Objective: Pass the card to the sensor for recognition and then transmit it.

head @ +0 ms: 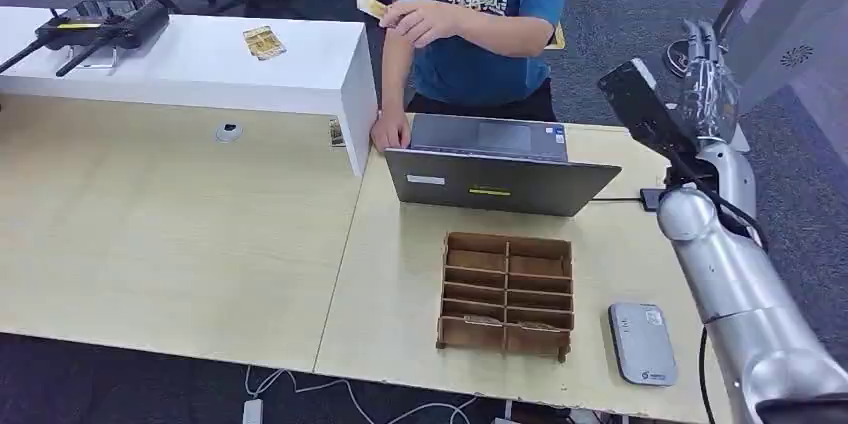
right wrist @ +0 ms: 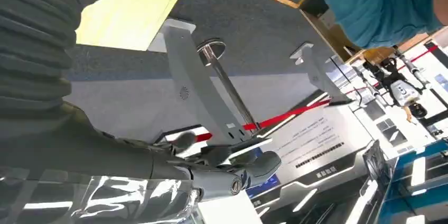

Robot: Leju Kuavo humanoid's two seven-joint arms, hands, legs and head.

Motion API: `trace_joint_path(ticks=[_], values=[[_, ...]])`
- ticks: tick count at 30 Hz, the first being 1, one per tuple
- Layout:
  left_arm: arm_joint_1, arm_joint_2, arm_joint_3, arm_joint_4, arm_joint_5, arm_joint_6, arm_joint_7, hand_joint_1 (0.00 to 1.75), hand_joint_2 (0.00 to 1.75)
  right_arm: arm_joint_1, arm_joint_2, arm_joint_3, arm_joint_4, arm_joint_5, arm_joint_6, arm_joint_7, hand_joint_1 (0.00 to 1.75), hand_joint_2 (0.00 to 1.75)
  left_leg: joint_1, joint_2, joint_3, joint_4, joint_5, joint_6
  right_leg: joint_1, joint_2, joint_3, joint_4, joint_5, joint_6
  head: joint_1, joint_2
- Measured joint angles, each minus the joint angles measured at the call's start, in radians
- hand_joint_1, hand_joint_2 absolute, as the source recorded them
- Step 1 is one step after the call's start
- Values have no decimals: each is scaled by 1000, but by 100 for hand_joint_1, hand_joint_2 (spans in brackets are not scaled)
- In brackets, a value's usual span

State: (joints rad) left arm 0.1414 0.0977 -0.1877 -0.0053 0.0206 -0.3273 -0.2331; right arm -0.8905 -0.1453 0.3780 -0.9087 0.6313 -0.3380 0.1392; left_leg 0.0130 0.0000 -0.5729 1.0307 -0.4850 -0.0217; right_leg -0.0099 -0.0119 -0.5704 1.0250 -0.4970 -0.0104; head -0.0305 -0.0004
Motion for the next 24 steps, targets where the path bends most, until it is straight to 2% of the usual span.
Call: trace_joint_path(ticks=[19, 24], values=[[0, -2, 15, 0, -11, 2, 0, 0, 0, 12, 0, -8, -2, 10, 0, -3, 0, 175, 0, 0, 0, 0, 0, 0, 0, 0, 0, 0, 0, 0, 0, 0], [0, -6, 22, 0, -11, 6, 0, 0, 0, 30, -2, -26, -20, -10, -8, -32, 0, 175, 0, 0, 0, 0, 0, 0, 0, 0, 0, 0, 0, 0, 0, 0]])
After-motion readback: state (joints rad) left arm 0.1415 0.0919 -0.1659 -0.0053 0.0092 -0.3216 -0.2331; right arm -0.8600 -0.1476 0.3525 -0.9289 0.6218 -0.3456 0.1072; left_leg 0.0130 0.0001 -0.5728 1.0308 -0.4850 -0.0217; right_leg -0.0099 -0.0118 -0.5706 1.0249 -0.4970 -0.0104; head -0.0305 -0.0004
